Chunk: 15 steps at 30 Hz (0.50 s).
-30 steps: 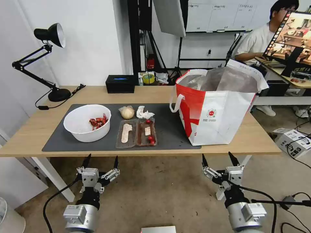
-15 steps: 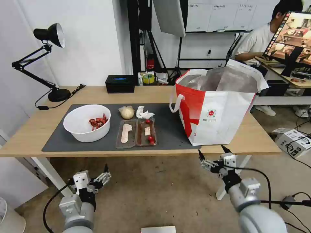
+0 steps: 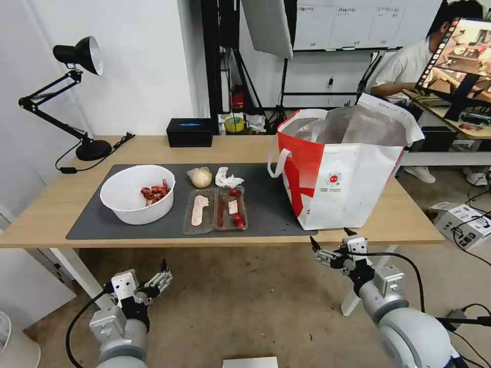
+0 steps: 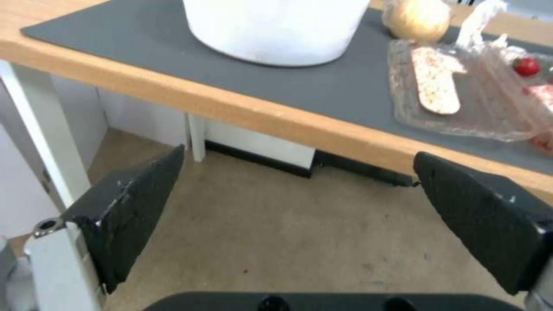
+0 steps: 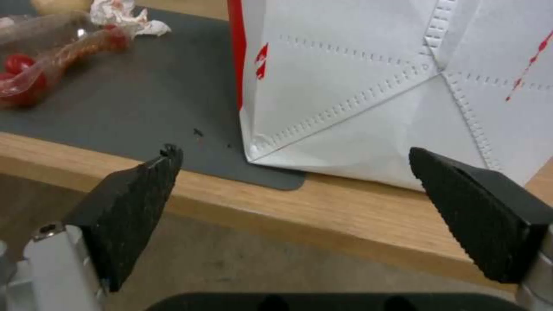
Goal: Pick up the trash from the table and place it into the takeout bag.
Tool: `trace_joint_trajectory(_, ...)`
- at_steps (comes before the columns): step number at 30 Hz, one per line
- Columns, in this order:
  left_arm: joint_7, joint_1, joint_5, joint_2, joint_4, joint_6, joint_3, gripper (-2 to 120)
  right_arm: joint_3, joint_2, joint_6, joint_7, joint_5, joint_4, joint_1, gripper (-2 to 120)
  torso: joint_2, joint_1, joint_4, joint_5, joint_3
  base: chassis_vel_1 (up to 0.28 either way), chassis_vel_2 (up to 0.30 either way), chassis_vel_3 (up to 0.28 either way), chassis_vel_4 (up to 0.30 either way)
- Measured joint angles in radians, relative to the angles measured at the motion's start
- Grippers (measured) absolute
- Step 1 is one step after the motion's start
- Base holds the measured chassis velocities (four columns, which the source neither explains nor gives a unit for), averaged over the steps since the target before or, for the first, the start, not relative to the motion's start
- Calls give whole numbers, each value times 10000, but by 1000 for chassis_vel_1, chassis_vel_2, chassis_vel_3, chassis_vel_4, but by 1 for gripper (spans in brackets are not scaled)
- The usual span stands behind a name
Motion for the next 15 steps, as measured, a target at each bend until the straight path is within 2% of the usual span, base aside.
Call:
trace_joint_trajectory(9, 78, -33, -148, -9, -67, -202, 5, 100, -99, 115, 28, 0, -31, -13, -16, 100, 0, 0, 0, 0, 0, 0, 0, 0, 0)
trace_joint_trajectory(15, 120, -130, -617, -9, -68, -548, 37, 100, -185, 198, 63, -5, -57, -58, -34, 100, 0, 0, 0, 0, 0, 0, 0, 0, 0)
